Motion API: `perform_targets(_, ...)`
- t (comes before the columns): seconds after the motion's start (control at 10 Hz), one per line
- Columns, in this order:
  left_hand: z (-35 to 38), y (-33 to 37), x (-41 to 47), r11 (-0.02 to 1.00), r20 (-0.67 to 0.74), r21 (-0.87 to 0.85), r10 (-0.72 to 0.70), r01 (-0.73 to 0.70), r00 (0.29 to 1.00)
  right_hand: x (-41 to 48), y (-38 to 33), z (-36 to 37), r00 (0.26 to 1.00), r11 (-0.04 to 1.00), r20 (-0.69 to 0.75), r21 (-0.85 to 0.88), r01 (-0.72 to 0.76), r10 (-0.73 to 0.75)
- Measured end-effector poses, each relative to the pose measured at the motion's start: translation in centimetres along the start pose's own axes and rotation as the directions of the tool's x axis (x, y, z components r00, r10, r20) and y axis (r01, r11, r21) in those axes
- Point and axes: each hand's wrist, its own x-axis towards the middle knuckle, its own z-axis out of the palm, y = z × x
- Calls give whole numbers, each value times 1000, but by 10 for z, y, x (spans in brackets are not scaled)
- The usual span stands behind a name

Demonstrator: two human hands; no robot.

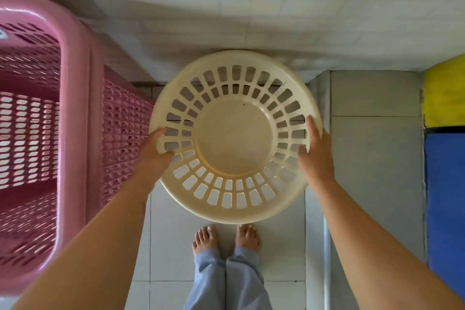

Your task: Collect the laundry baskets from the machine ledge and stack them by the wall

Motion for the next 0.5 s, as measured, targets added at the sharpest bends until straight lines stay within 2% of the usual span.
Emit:
perform_targets(0.1,4,5,-3,988,-7,152,-7,8,1000,-5,-4,-5,998,997,58,-78,-14,18)
perform_targets(0.2,3,12,-22,886,-12,455,101,-85,995,-18,-16,-14,999,971,35,-241,4,5)
perform_targets(0.3,-6,19,-48,773,-4,614,204,-158,979,-41,-31,-27,989,907,22,-396,142,-145)
perform_targets(0.4,-22,43,-82,712,11,671,269,-207,963,-70,-56,-45,963,857,55,-445,261,-265)
perform_targets(0.5,-37,66,-124,652,19,689,421,-317,907,-103,-83,-67,936,813,80,-473,339,-344)
